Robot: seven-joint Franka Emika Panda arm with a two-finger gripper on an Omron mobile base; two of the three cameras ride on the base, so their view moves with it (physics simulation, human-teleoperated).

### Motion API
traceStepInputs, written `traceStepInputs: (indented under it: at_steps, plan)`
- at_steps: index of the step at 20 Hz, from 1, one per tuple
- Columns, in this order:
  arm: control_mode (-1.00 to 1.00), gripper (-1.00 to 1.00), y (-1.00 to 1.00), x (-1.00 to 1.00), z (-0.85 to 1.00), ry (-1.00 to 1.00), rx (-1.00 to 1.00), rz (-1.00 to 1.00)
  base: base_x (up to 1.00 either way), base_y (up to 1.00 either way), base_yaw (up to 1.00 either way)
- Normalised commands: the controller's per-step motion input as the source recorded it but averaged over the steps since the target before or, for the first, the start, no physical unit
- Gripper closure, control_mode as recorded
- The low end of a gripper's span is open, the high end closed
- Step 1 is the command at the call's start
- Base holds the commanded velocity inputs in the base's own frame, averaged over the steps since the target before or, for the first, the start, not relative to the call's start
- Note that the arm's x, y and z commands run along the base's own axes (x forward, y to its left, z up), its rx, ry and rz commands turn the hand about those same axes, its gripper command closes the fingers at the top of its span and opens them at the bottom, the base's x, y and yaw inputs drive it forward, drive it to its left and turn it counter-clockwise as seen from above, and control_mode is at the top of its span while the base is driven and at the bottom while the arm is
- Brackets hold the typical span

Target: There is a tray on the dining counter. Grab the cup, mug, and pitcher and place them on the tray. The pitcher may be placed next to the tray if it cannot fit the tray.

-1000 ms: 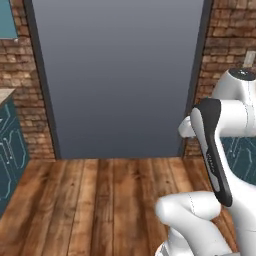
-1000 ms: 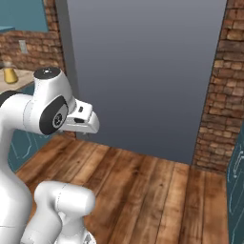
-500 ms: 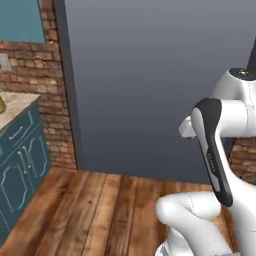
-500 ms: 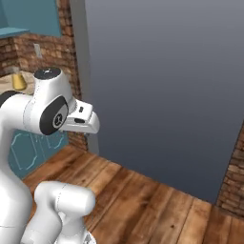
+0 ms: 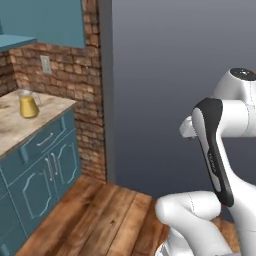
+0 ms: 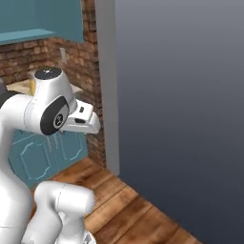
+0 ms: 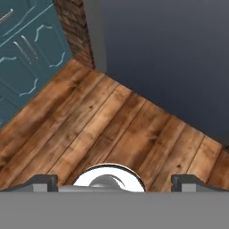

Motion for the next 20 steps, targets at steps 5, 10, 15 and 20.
traceStepInputs:
  at_steps: [5,10,15,20]
  plan:
    - [1.00,-1.00,0.00,0.00,0.00,0.00,0.00,0.00,0.86,0.00,0.46]
    - [1.00,-1.00,0.00,0.00,0.00,0.00,0.00,0.00,0.77,0.00,0.49]
    - [1.00,-1.00,0.00,0.00,0.00,0.00,0.00,0.00,0.67,0.00,0.50]
    - [1.00,-1.00,0.00,0.00,0.00,0.00,0.00,0.00,0.66,0.00,0.48]
